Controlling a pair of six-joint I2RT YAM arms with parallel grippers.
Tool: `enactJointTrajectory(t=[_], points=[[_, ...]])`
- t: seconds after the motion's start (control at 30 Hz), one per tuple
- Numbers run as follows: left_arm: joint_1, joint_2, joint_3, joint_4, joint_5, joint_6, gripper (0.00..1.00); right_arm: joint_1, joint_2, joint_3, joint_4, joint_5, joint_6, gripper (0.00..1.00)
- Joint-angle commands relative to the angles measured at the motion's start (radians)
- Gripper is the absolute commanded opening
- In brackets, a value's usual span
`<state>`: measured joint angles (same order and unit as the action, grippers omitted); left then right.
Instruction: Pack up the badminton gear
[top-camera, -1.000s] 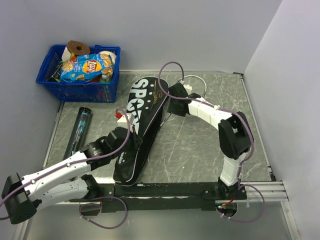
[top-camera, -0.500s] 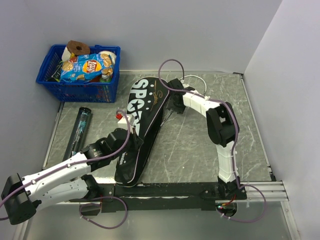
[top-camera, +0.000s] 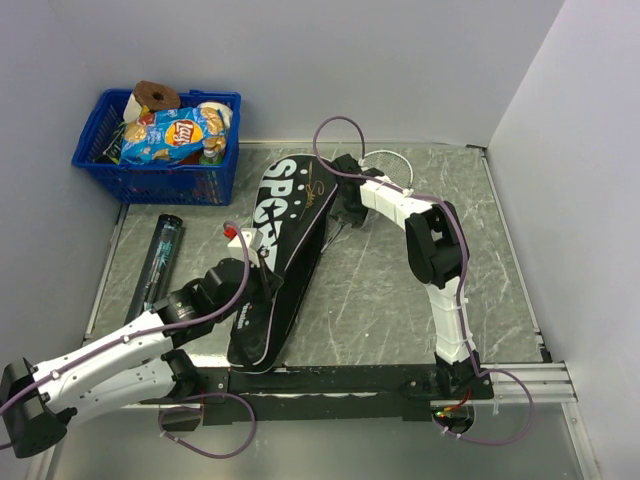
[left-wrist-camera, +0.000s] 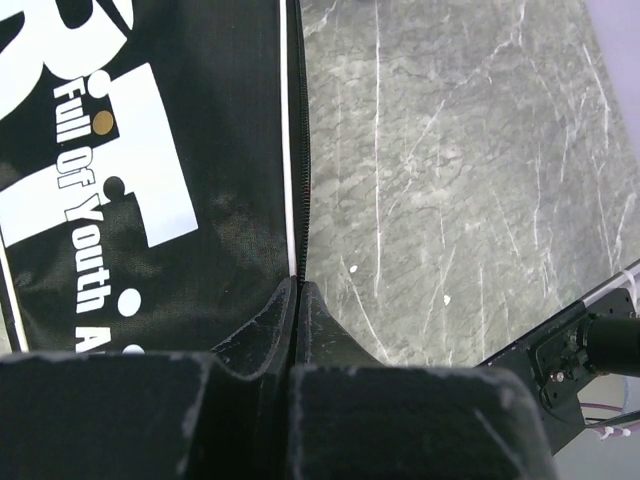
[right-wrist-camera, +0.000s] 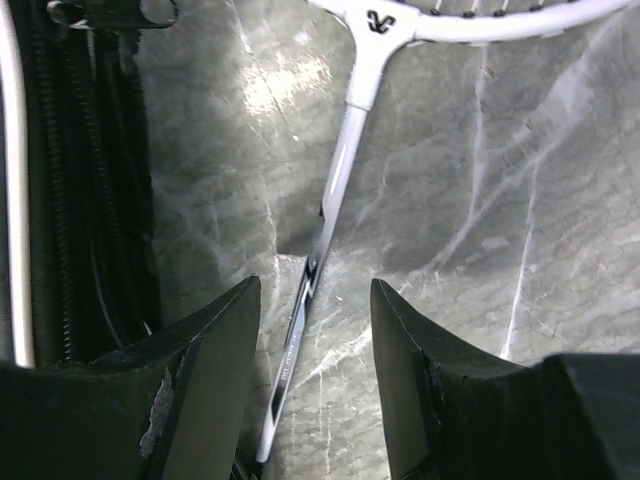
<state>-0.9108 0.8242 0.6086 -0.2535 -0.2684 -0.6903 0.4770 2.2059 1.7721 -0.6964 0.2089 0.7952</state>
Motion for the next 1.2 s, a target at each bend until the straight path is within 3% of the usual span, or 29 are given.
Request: enactJointTrajectory(t=[0.0, 0.43, 0.53, 0.57, 0.67, 0.9, 1.17], points=[[0.004, -0.042, 0.0, 0.039, -0.017, 0.02, 0.01, -0.005, 0.012, 0.024, -0.057, 0.015, 0.022, 0.55], [0.004, -0.076, -0.003, 0.023, -0.015, 0.018, 0.01, 0.012, 0.074, 0.059, -0.092, 0.017, 0.012, 0.51], [0.004, -0.079, -0.006, 0.023, -0.014, 0.017, 0.01, 0.014, 0.075, 0.047, -0.083, 0.006, -0.002, 0.35], [0.006, -0.08, -0.007, 0.023, -0.012, 0.015, 0.01, 0.012, 0.075, 0.044, -0.083, 0.0, -0.005, 0.22], [0.006, -0.08, -0.009, 0.025, -0.009, 0.011, 0.01, 0.012, 0.063, 0.017, -0.069, -0.019, -0.022, 0.0], [0.006, -0.057, 0.02, 0.017, 0.003, 0.011, 0.01, 0.011, -0.054, -0.146, -0.009, 0.03, -0.088, 0.0], [0.007, 0.004, 0.06, 0.022, -0.02, 0.011, 0.01, 0.012, -0.345, -0.505, 0.123, 0.044, -0.113, 0.0]])
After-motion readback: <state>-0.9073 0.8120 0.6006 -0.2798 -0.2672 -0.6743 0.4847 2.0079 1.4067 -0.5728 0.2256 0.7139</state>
